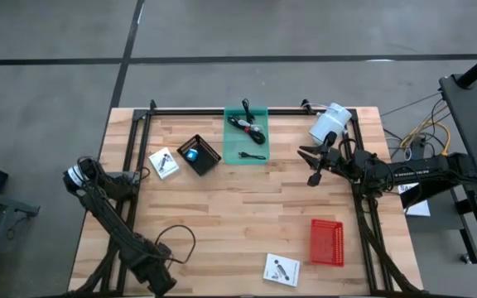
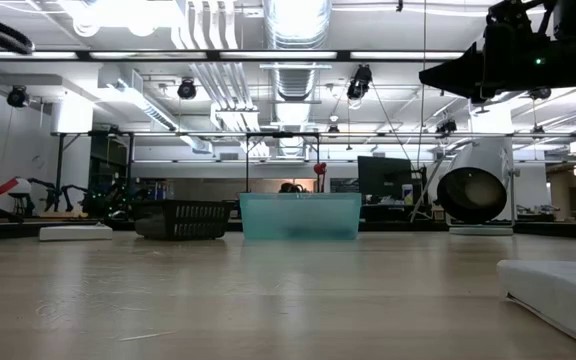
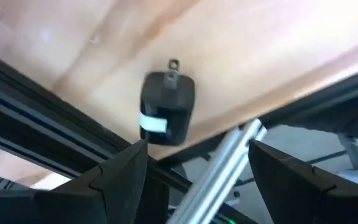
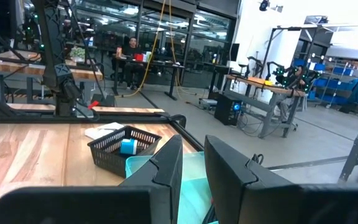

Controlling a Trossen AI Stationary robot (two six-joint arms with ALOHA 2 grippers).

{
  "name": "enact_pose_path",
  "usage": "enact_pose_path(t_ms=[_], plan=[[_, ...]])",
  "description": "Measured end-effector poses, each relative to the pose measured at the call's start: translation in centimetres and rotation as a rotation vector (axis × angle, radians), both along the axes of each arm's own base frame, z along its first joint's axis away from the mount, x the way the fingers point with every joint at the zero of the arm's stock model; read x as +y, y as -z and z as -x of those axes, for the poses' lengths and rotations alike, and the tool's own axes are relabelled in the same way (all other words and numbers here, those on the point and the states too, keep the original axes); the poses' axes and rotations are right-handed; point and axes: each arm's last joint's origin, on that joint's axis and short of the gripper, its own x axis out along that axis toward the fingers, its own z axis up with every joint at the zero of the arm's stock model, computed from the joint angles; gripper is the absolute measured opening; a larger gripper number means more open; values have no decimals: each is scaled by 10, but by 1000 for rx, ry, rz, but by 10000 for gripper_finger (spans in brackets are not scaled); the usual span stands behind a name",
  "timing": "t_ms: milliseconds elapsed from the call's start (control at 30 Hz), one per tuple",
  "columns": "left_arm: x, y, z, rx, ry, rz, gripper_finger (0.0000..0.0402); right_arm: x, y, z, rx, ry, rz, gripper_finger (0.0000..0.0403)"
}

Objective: Pick and place items into bin
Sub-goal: Put the black charger adapter into the black bin

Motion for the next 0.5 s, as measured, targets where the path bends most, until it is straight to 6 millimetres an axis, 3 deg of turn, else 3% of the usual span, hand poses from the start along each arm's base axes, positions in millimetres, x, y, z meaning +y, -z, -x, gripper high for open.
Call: enact_pose_path(t_ms=[500], plan=[[4, 10, 6, 25, 30, -12, 262, 0, 0, 0, 1, 0, 0, 57]])
